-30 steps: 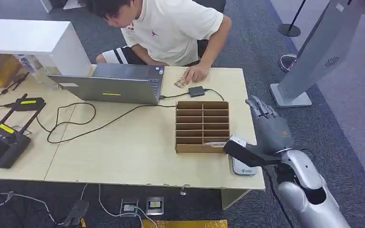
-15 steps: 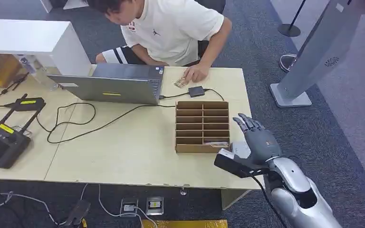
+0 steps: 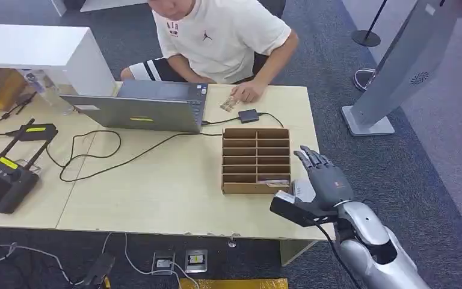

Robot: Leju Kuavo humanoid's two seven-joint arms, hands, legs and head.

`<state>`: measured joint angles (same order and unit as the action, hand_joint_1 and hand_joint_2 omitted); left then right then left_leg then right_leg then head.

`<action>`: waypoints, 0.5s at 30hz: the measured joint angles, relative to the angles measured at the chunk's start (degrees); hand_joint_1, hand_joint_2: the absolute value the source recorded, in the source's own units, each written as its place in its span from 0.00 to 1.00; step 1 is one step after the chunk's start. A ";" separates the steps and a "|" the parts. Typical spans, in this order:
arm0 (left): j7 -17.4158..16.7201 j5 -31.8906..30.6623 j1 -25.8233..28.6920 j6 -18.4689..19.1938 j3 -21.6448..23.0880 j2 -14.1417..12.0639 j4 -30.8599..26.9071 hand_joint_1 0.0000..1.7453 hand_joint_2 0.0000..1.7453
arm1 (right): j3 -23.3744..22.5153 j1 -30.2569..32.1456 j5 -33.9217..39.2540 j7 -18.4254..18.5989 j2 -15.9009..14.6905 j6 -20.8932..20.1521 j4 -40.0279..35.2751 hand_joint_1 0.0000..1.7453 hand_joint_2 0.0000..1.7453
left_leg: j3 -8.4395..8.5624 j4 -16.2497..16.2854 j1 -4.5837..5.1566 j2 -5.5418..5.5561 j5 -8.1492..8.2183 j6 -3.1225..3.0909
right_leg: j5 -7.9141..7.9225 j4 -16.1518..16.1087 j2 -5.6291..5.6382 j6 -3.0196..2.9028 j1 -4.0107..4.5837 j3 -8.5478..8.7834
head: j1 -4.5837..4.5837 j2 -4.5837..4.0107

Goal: Pass the card to the sensor for recognition and then transmit it.

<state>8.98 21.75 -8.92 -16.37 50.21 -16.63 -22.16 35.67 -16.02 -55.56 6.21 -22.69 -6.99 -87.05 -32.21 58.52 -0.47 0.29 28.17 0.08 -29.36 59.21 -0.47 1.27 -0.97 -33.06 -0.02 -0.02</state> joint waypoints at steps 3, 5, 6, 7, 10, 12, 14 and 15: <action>0.00 -0.15 -0.26 -0.02 0.02 0.00 -0.02 0.00 0.00 | 0.02 -0.04 0.00 -1.11 0.52 3.10 1.24 0.00 1.00 | 0.00 0.00 0.00 0.00 0.00 0.00 | 0.00 0.00 0.00 0.00 0.00 0.00 | 0.02 0.00; 0.00 -0.15 -0.39 -0.07 0.02 0.00 -0.02 0.00 0.00 | 0.09 -0.04 -0.02 -1.88 0.76 4.59 1.95 0.00 1.00 | 0.00 0.00 0.00 0.00 0.00 0.00 | 0.00 0.00 0.00 0.00 0.00 0.00 | 0.02 0.00; 0.00 -0.06 -0.45 -0.17 0.02 0.00 -0.02 0.00 0.00 | 0.17 -0.03 -0.13 -2.38 0.89 5.54 2.36 0.00 1.00 | 0.00 0.00 0.00 0.00 0.00 0.00 | 0.00 0.00 0.00 0.00 0.00 0.00 | 0.00 0.00; 0.00 -0.02 -0.48 -0.24 0.00 0.00 -0.02 0.00 0.00 | 0.28 -0.03 -0.17 -2.88 1.01 6.45 2.71 0.00 1.00 | 0.00 0.00 0.00 0.00 0.00 0.00 | 0.00 0.00 0.00 0.00 0.00 0.00 | 0.02 0.00; 0.00 0.13 -0.52 -0.37 0.02 0.02 -0.02 0.00 0.00 | 0.42 0.02 0.18 -4.20 1.25 8.19 3.54 0.00 1.00 | 0.00 0.00 0.00 0.00 0.00 0.00 | 0.00 0.00 0.00 0.00 0.00 -0.01 | 0.00 0.00; 0.00 0.13 -0.57 -0.39 0.02 0.04 -0.02 0.00 0.00 | 0.44 0.03 0.68 -4.85 1.42 8.74 3.96 0.00 1.00 | 0.00 0.00 0.00 0.00 0.00 0.00 | 0.00 0.00 0.00 0.00 0.00 -0.01 | 0.00 0.00; 0.02 0.13 -0.73 -0.37 0.02 0.15 -0.02 0.00 0.00 | 0.46 0.03 1.07 -5.26 1.66 8.80 4.35 0.00 1.00 | 0.00 0.00 0.00 0.00 0.00 0.00 | 0.00 0.00 0.00 0.00 0.00 -0.01 | 0.00 0.00; 0.02 0.13 -0.84 -0.35 0.00 0.22 -0.02 0.00 0.00 | 0.50 0.03 1.20 -5.35 1.77 8.80 4.48 0.00 1.00 | 0.01 0.00 0.00 0.00 0.00 0.00 | 0.00 0.00 0.00 0.00 0.00 -0.01 | 0.02 0.00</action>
<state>9.00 21.88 -9.76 -16.72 50.21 -16.41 -22.18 36.17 -15.99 -54.36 0.85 -20.92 1.81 -82.57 -32.21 58.52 -0.47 0.29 28.17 0.08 -29.36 59.21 -0.47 1.26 -0.97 -33.06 0.00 -0.02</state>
